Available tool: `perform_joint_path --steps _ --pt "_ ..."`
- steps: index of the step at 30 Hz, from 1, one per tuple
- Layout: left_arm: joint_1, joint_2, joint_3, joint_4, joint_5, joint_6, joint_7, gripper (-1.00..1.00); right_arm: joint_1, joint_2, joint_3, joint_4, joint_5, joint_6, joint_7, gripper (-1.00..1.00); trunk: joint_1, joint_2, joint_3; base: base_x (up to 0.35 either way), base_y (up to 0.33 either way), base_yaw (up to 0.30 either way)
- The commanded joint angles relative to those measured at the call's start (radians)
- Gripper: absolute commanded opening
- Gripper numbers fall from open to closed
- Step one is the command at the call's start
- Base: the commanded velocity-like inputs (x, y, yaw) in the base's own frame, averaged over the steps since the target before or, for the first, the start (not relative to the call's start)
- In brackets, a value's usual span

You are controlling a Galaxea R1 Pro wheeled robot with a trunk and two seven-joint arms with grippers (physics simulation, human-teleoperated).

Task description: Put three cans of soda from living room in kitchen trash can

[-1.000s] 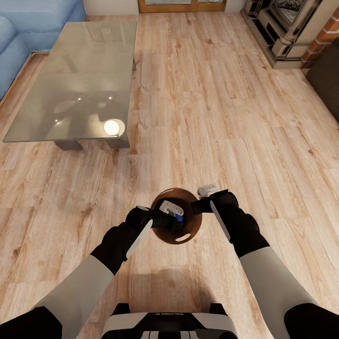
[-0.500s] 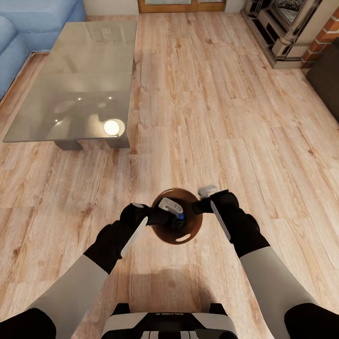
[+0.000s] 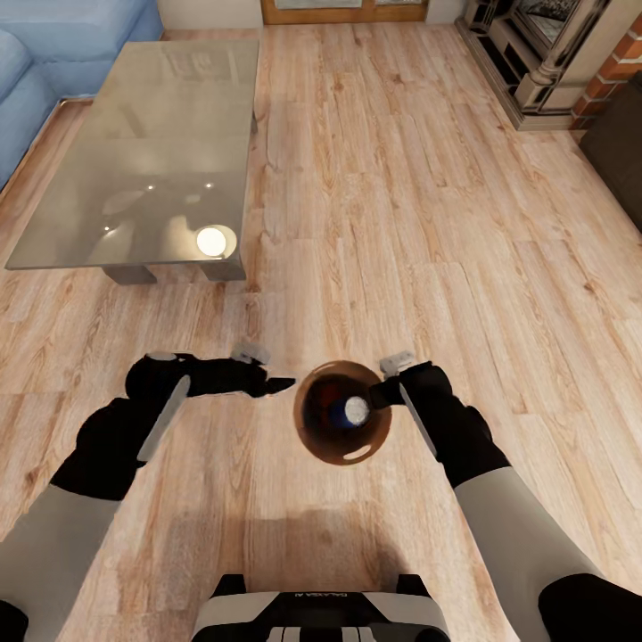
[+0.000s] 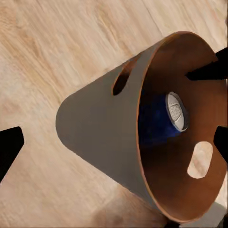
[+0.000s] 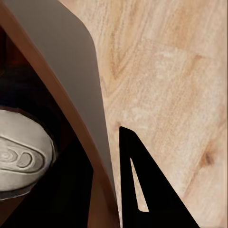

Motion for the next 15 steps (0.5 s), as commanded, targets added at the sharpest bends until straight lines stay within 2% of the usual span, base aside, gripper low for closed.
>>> perform_joint_path --steps 1,2,3,4,5,8,11,15 --pt "0.005 0.032 0.076 -0.009 0.004 0.005 -0.062 1.00 0.000 0.000 0.001 0.000 -0.079 0.005 0.007 -1.00 0.000 0.000 0.000 0.000 0.000 0.000" --pt "0.008 0.043 0.102 -0.011 0.005 0.005 -0.079 1.00 0.000 0.000 0.001 0.000 -0.079 0.005 0.007 -1.00 0.000 0.000 0.000 0.000 0.000 0.000" --pt "0.012 0.066 0.160 -0.014 0.007 0.005 -0.114 1.00 0.000 -0.001 0.002 0.000 -0.079 0.005 0.007 -1.00 0.000 0.000 0.000 0.000 0.000 0.000" --pt "0.014 0.076 0.191 -0.015 0.007 0.005 -0.130 1.00 0.000 -0.002 0.002 0.000 -0.079 0.005 0.007 -1.00 0.000 0.000 0.000 0.000 0.000 0.000" --pt "0.017 0.092 0.249 -0.015 0.008 0.003 -0.160 1.00 0.000 -0.003 0.002 0.000 -0.079 0.005 0.007 -1.00 0.000 0.000 0.000 0.000 0.000 0.000" --pt "0.021 0.111 0.343 -0.014 0.004 -0.001 -0.199 1.00 0.000 -0.008 0.000 0.000 -0.079 0.005 0.007 -1.00 0.000 0.000 0.000 0.000 0.000 0.000" --pt "0.037 0.116 0.373 -0.011 0.000 -0.007 -0.206 1.00 0.001 -0.010 -0.002 0.000 -0.080 0.005 0.007 -1.00 0.000 0.000 0.000 0.000 0.000 0.000" --pt "0.094 0.118 0.389 0.029 -0.003 -0.095 -0.195 1.00 0.002 -0.023 -0.006 0.000 -0.081 0.005 0.008 -1.00 0.000 0.000 0.000 0.000 0.000 0.000"
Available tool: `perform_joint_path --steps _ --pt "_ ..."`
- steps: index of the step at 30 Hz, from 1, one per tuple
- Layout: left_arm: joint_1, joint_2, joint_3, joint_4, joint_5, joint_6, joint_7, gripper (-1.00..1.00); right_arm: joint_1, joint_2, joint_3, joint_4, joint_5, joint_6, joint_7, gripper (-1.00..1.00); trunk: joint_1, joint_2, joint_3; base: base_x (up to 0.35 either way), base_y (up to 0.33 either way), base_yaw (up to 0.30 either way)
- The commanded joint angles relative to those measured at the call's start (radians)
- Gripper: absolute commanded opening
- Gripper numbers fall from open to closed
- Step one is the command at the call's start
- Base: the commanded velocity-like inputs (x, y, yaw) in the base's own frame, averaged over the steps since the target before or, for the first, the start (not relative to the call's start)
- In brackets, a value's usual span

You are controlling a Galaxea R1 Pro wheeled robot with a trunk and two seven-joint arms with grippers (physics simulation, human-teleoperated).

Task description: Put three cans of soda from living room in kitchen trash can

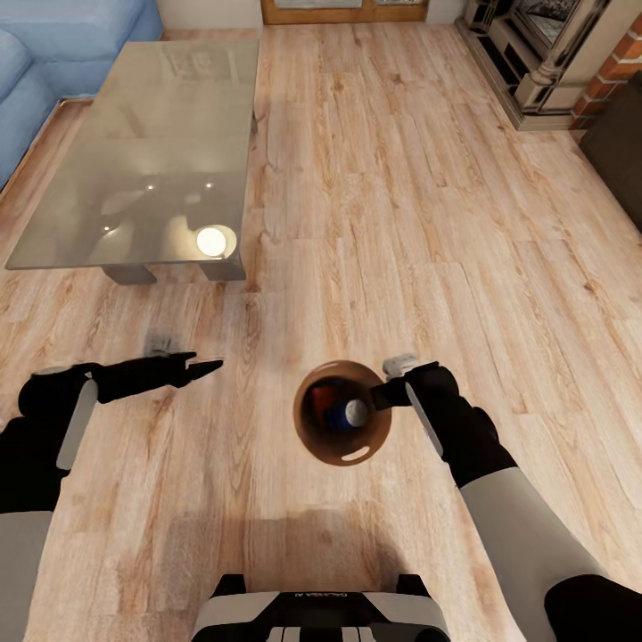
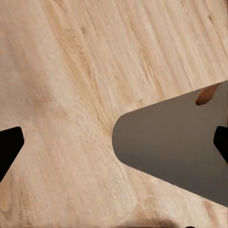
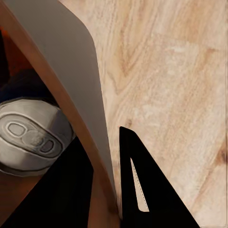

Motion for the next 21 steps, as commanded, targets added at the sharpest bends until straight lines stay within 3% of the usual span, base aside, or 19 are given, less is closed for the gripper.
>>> perform_joint_path --steps 1,2,5,7,11,13,17,19,21 --pt "0.010 0.000 0.001 0.012 0.001 -0.018 0.002 1.00 0.000 -0.005 -0.001 0.000 -0.004 0.000 0.003 -1.00 0.000 0.000 0.000 0.000 0.000 0.000" --pt "0.020 0.000 0.002 0.024 0.001 -0.035 0.005 1.00 0.000 -0.011 -0.001 -0.001 -0.004 0.000 0.003 -1.00 0.000 0.000 0.000 0.000 0.000 0.000" --pt "0.085 -0.005 0.003 0.104 0.000 -0.166 0.051 1.00 0.003 -0.068 -0.003 -0.010 -0.006 0.000 0.014 -1.00 0.000 0.000 0.000 0.000 0.000 0.000" --pt "0.100 -0.007 0.002 0.130 -0.001 -0.207 0.081 1.00 0.004 -0.091 -0.003 -0.018 -0.008 0.000 0.017 -1.00 0.000 0.000 0.000 0.000 0.000 0.000" --pt "0.186 -0.012 -0.002 0.171 0.000 -0.325 0.175 1.00 0.037 -0.164 -0.004 -0.115 -0.009 0.000 0.021 -1.00 0.000 0.000 0.000 0.000 0.000 0.000" --pt "0.236 -0.018 -0.003 0.168 0.002 -0.378 0.230 1.00 0.112 -0.205 -0.027 -0.202 -0.009 -0.017 0.023 -1.00 0.000 0.000 0.000 0.000 0.000 0.000" --pt "0.289 -0.025 -0.004 0.170 0.005 -0.441 0.265 1.00 0.235 -0.232 -0.085 -0.292 -0.010 -0.101 0.028 -1.00 0.000 0.000 0.000 0.000 0.000 0.000" --pt "0.348 -0.031 -0.004 0.165 0.007 -0.501 0.276 1.00 0.372 -0.244 -0.155 -0.380 -0.010 -0.206 0.048 -1.00 0.000 0.000 0.000 0.000 0.000 0.000" --pt "0.372 -0.033 -0.004 0.166 0.008 -0.526 0.279 1.00 0.445 -0.247 -0.206 -0.425 -0.010 -0.252 0.100 -1.00 0.000 0.000 0.000 0.000 0.000 0.000"
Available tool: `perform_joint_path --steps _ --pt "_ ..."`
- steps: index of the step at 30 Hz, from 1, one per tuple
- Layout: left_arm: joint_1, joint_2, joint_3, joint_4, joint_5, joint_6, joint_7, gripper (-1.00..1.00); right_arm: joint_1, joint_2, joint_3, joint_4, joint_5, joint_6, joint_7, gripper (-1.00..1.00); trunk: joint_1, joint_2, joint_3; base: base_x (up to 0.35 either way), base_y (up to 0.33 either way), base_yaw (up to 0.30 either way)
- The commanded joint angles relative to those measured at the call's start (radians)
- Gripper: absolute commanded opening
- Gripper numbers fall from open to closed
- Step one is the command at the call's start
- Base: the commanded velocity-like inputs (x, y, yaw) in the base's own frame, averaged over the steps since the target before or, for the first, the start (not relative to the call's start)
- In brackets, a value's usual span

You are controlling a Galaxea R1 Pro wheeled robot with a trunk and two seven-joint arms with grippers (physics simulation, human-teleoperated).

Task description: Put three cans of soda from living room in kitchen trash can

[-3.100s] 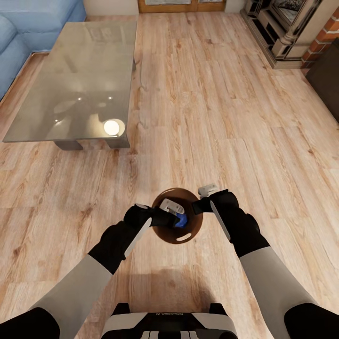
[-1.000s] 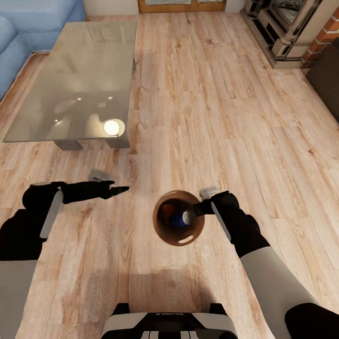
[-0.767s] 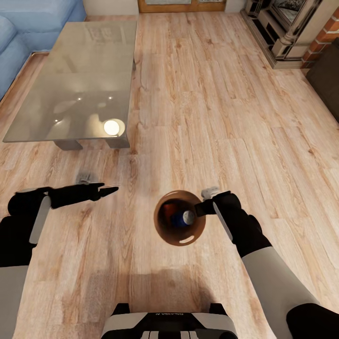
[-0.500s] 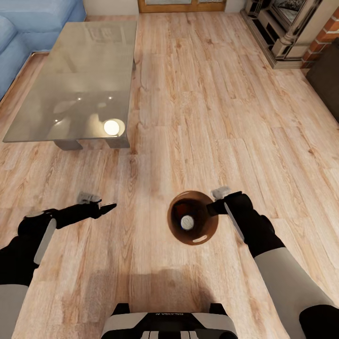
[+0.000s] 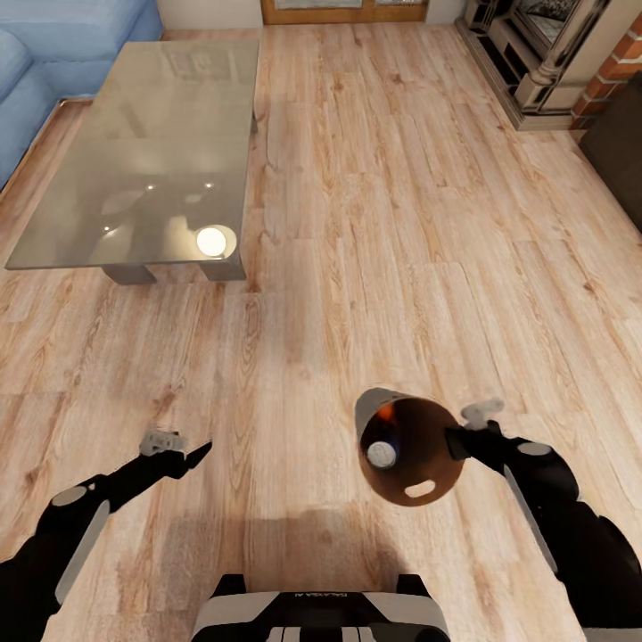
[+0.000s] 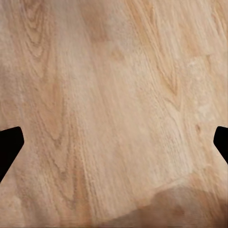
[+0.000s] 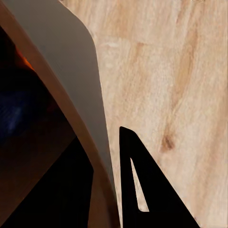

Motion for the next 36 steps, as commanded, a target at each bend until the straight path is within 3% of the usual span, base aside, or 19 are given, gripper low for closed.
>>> perform_joint_path --steps 1,3,5,6,11,16,20,23,26,36 --pt "0.010 -0.002 0.000 0.005 -0.001 -0.019 0.001 1.00 0.041 -0.001 -0.044 -0.021 -0.024 -0.033 0.054 -1.00 0.000 0.000 0.000 0.000 0.000 0.000" --pt "0.016 -0.006 0.000 0.010 -0.003 -0.042 0.002 1.00 0.075 -0.001 -0.092 -0.028 -0.022 -0.079 0.107 -1.00 0.000 0.000 0.000 0.000 0.000 0.000" --pt "0.027 -0.026 0.000 0.045 -0.006 -0.091 0.008 1.00 0.145 -0.001 -0.212 -0.008 -0.020 -0.239 0.216 -1.00 0.000 0.000 0.000 0.000 0.000 0.000" --pt "0.029 -0.032 0.001 0.073 -0.006 -0.108 0.010 1.00 0.173 0.001 -0.243 0.008 -0.019 -0.306 0.242 -1.00 0.000 0.000 0.000 0.000 0.000 0.000" --pt "0.035 -0.041 0.002 0.154 -0.007 -0.158 0.012 1.00 0.292 0.007 -0.316 0.097 -0.023 -0.528 0.280 -1.00 0.000 0.000 0.000 0.000 0.000 0.000" --pt "0.039 -0.043 0.003 0.223 -0.006 -0.195 0.014 1.00 0.343 0.011 -0.339 0.200 -0.022 -0.676 0.275 -1.00 0.000 0.000 0.000 0.000 0.000 0.000" --pt "0.040 -0.043 0.003 0.246 -0.006 -0.208 0.016 1.00 0.350 0.007 -0.359 0.256 -0.026 -0.703 0.274 -1.00 0.000 0.000 0.000 0.000 0.000 0.000" --pt "0.040 -0.043 0.005 0.281 -0.006 -0.220 0.017 1.00 0.353 0.008 -0.414 0.299 -0.028 -0.716 0.275 -1.00 0.000 0.000 0.000 0.000 0.000 0.000" --pt "0.040 -0.044 0.006 0.297 -0.006 -0.231 0.022 1.00 0.353 0.010 -0.441 0.313 -0.029 -0.721 0.277 -1.00 0.000 0.000 0.000 0.000 0.000 0.000" --pt "0.041 -0.044 0.006 0.296 -0.003 -0.237 0.062 1.00 0.354 0.011 -0.455 0.320 -0.030 -0.724 0.278 -1.00 -0.031 0.056 0.025 0.000 0.000 0.000"
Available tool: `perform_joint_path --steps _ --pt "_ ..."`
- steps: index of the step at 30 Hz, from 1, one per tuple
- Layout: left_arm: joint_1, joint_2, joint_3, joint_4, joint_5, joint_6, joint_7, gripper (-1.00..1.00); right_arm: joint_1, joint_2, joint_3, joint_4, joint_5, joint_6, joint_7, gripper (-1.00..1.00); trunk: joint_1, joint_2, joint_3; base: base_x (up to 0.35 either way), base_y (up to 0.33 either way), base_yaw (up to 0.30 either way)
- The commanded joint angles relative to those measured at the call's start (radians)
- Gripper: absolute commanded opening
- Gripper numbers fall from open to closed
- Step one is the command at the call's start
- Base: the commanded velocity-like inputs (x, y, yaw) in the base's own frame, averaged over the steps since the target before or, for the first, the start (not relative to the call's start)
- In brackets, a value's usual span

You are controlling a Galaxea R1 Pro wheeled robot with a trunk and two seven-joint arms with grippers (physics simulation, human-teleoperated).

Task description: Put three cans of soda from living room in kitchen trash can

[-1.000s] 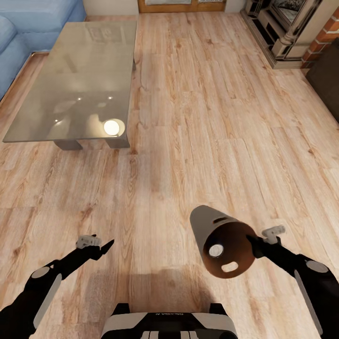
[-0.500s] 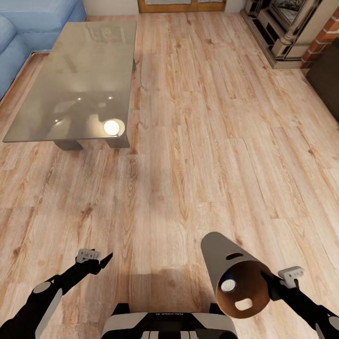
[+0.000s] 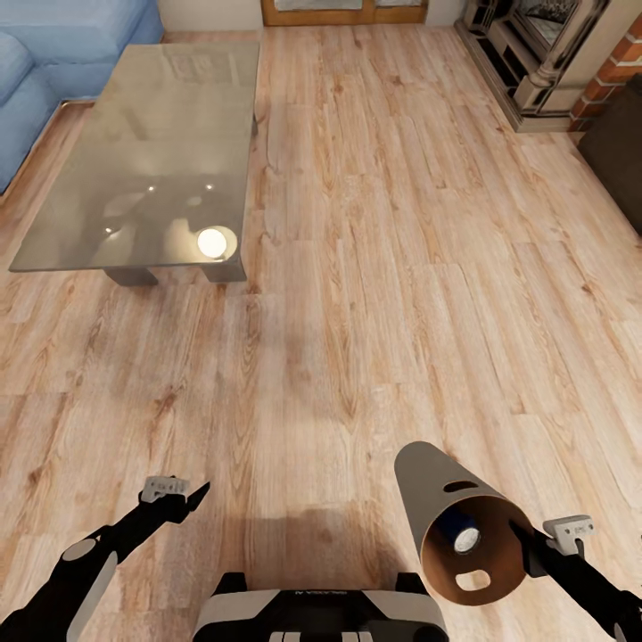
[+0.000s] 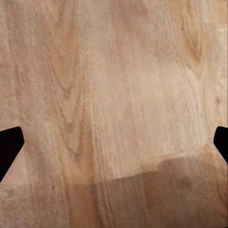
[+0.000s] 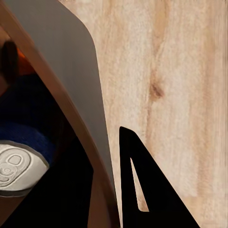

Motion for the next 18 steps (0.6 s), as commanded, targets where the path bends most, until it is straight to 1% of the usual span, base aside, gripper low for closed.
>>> perform_joint_path --steps 1,5,18 --pt "0.000 0.000 0.000 0.001 0.000 0.000 0.015 1.00 0.000 0.000 0.000 -0.002 -0.007 0.001 0.005 -1.00 -0.004 0.007 0.003 0.000 0.000 0.000" --pt "0.000 0.000 -0.002 0.002 -0.001 -0.001 0.047 1.00 0.000 0.001 -0.001 -0.002 -0.007 0.001 0.009 -1.00 -0.019 0.035 0.016 0.000 0.000 0.000" --pt "0.000 0.000 -0.004 0.007 -0.001 -0.001 0.052 1.00 0.000 0.001 0.001 0.003 -0.008 0.001 0.012 -1.00 -0.069 0.126 0.057 0.000 0.000 0.000"
